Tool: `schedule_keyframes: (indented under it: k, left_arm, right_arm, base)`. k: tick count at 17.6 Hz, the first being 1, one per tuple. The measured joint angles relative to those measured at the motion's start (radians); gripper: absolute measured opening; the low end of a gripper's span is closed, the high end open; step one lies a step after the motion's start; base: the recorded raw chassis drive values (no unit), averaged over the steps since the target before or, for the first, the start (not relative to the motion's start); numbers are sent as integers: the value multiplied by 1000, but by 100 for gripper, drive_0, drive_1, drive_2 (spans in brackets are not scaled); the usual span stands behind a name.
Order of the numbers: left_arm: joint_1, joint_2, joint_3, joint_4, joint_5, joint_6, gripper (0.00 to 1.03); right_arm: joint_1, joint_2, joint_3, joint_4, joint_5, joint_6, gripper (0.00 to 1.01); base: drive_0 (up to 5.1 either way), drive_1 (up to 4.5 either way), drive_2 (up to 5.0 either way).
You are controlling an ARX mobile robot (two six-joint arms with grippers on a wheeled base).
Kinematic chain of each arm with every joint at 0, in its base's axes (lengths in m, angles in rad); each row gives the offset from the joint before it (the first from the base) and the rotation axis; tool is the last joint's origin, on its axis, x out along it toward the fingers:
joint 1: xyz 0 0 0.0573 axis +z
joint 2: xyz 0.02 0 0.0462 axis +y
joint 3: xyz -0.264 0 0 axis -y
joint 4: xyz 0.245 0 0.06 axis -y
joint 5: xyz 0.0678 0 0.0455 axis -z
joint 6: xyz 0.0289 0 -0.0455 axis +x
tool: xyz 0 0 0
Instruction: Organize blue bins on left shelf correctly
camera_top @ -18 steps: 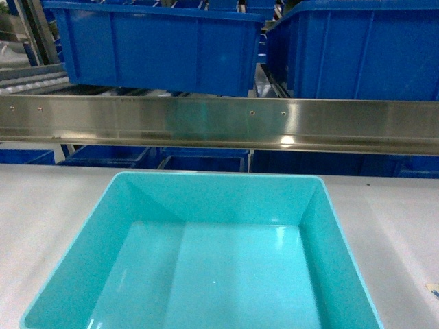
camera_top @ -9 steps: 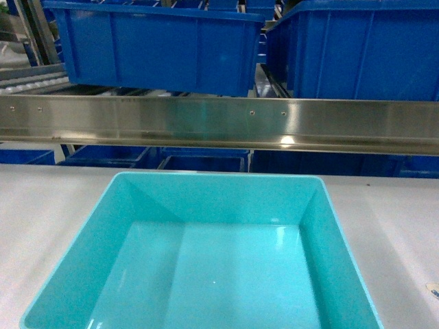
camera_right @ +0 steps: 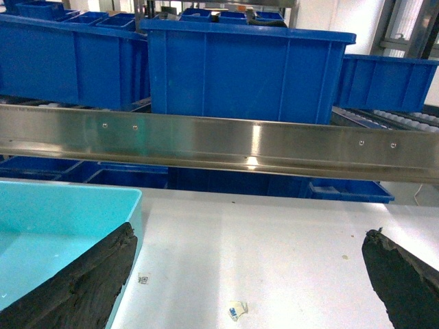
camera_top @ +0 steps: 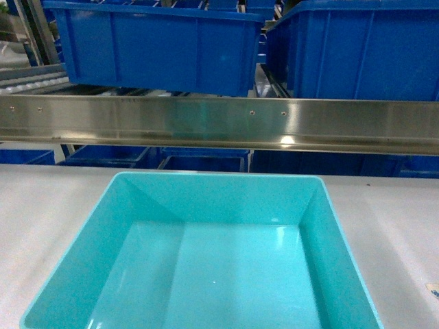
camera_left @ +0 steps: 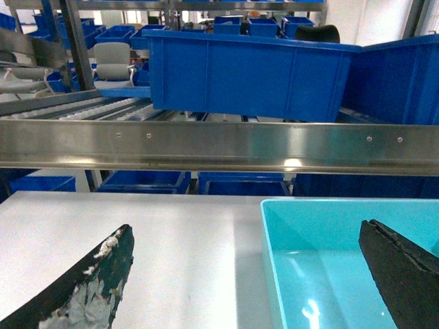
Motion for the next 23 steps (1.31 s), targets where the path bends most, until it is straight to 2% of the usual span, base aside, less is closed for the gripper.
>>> schedule_keyframes:
  k: [2,3,4,5,7,9,10,11,12,21,22,23]
  left_arm:
    - [0,0,0,0,0,0,98]
    - [-23,56,1,92,-30,-7,98]
    - [-63,220,26,195,-92,-15,98]
    - [-93,399,44,295,-150,-33,98]
    - [-101,680,76,442,-221,-47,98]
    - [-127,897,127,513,-284,-65,98]
    - [-155,999,165,541,-290,-74,98]
    - [-172,1072,200,556,-280,-73,98]
    - [-180,1102,211,555,-271,-72,98]
    - [-175,1101,207,559,-277,-72,98]
    - [-164,1146,201,612,-279,-73,98]
    - [-180,1321,208,599,-274,-150,98]
  right_arm:
    - [1,3,0,8,0,1,98]
    - [40,84,8,105,23,7,98]
    - [102,223,40,183,43,14,98]
    - [144,346,70,257,44,19,98]
    - [189,547,124,318,49,25,98]
    - [217,689,153,343,33,26,98]
    - [234,758,165,344,29,30,98]
    - [263,822,190,296,21,30,98]
    - [274,867,200,264,-8,42,98]
    - [272,860,199,267,-3,52,98]
    - [276,878,202,272,-3,57,98]
    - [353,1023,268,331,39,46,98]
  base:
    - [0,0,0]
    - [0,0,0]
    - [0,0,0]
    - [0,0,0]
    - [0,0,0]
    - [0,0,0]
    - [0,0,0]
    - [0,0,0]
    - [0,0,0]
    - [0,0,0]
    - [0,0,0]
    - [0,0,0]
